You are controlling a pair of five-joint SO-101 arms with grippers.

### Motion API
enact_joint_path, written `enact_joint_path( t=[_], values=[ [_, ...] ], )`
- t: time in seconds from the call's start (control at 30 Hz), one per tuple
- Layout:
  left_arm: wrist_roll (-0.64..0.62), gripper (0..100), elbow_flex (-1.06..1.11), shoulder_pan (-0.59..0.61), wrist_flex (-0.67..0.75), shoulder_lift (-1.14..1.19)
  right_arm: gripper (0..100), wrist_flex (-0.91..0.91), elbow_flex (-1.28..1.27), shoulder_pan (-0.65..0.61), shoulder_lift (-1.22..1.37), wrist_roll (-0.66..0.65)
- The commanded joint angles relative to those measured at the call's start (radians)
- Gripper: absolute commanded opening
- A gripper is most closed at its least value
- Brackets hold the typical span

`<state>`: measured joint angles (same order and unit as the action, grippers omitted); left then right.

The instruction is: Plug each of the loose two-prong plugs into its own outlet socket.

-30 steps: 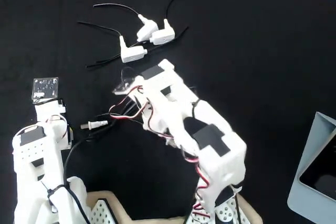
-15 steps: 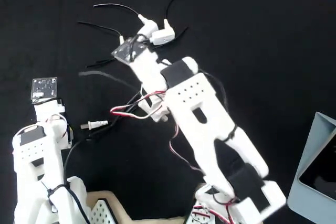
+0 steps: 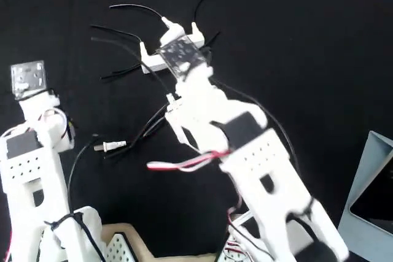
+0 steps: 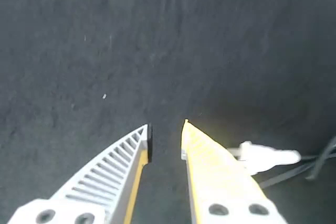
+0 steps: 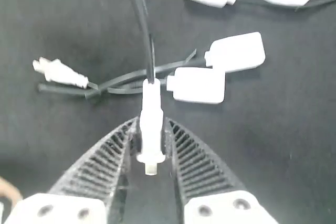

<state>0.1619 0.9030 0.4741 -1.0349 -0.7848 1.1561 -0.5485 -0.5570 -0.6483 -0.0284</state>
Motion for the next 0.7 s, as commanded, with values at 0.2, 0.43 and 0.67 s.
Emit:
enact_joint_path(
  t=[0.2,0.43,0.67],
  values=[
    [-0.261,12,-0.186,-0.291,-0.035,-0.018,1.1,-0.333,-0.289,-0.051,-0.255,0.061],
    [-0.288,12,-0.12,-0.43,0.146,-0.018,1.1,-0.37,-0.407,-0.114,-0.38,0.063],
    [-0.288,12,-0.104,-0.57,0.15,-0.037,1.1,-0.37,-0.478,-0.16,-0.467,0.066]
  ],
)
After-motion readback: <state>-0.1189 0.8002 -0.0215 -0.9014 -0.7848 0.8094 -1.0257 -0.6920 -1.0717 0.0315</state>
